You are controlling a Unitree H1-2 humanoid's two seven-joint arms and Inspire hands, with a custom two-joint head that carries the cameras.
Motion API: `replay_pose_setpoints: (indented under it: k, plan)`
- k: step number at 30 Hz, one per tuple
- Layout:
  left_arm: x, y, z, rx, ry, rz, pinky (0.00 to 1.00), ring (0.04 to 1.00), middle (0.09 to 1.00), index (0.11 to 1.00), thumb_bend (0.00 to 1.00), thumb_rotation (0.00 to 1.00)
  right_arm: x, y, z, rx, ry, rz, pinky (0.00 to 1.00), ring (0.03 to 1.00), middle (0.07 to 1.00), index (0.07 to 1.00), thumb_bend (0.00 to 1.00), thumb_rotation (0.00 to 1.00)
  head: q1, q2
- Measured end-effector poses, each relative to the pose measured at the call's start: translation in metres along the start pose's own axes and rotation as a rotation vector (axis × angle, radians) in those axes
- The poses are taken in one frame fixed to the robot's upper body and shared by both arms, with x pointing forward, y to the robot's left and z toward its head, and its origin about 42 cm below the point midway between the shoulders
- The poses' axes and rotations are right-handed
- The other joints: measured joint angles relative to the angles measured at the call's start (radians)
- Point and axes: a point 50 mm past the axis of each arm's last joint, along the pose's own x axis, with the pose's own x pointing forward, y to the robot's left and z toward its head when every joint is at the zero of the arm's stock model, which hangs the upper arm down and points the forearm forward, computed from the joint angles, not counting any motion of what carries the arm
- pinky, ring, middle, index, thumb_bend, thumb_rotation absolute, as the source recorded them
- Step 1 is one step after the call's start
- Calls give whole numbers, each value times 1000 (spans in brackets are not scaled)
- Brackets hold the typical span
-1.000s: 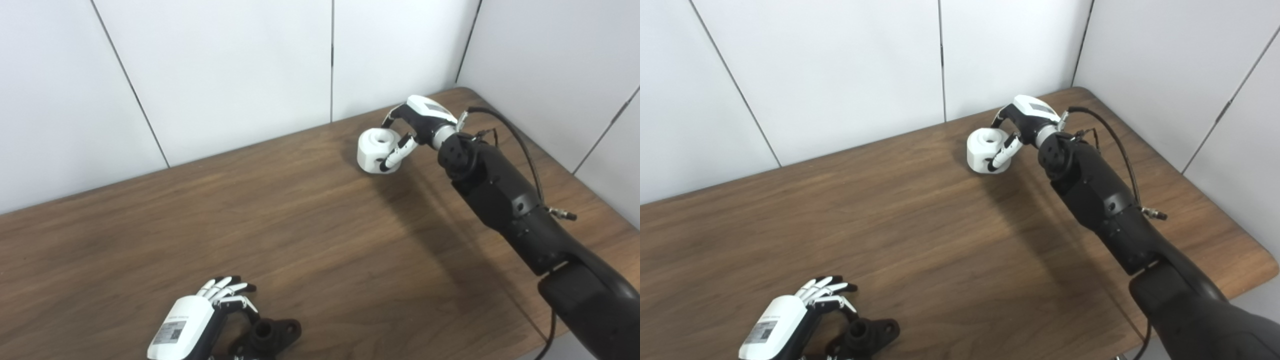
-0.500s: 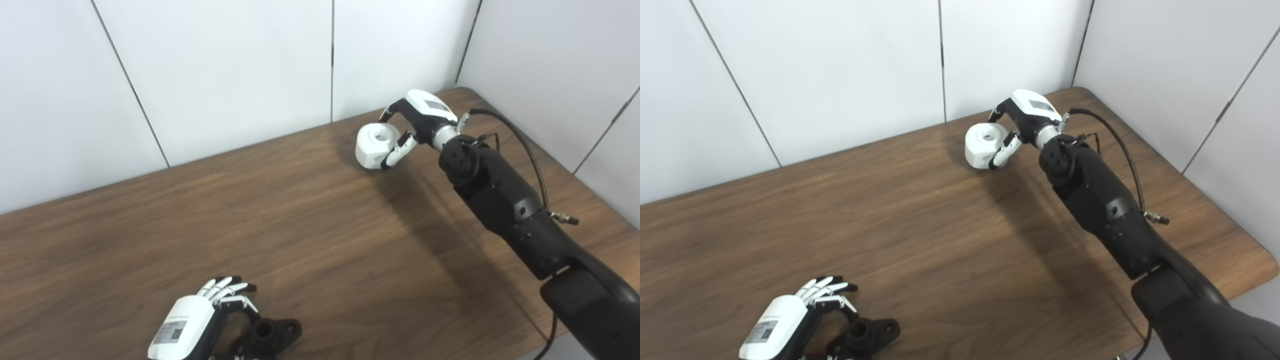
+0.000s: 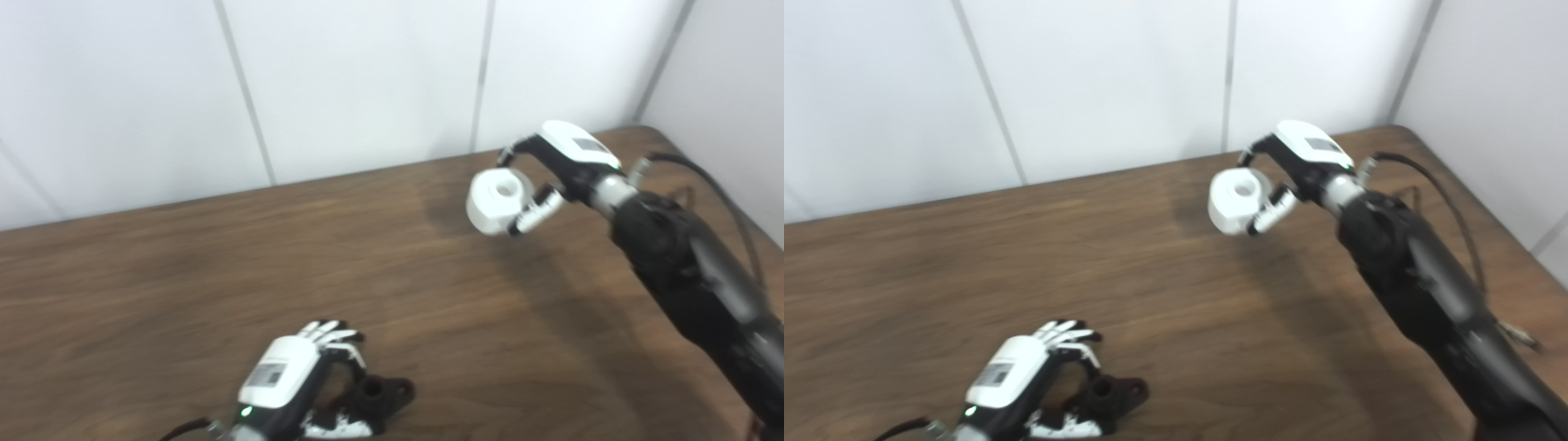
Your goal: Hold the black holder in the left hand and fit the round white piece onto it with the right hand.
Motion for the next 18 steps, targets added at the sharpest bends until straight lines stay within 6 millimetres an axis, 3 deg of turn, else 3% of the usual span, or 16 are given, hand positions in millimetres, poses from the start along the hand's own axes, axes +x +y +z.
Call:
replay_pose_setpoints:
  k: [7,13,18]
  plan:
    - [8,-3,5,5,4,4,955,914,821,486,519,51,-30,-2,34,45,-85,62,866,935,806,484,523,134,35,11]
    - [11,-4,8,9,12,-1,954,911,823,486,519,50,-50,19,54,91,-135,153,882,940,812,484,524,137,46,31]
    - [13,-2,10,22,11,-11,951,910,822,486,519,50,-58,24,65,68,-159,173,896,945,812,484,524,140,49,38]
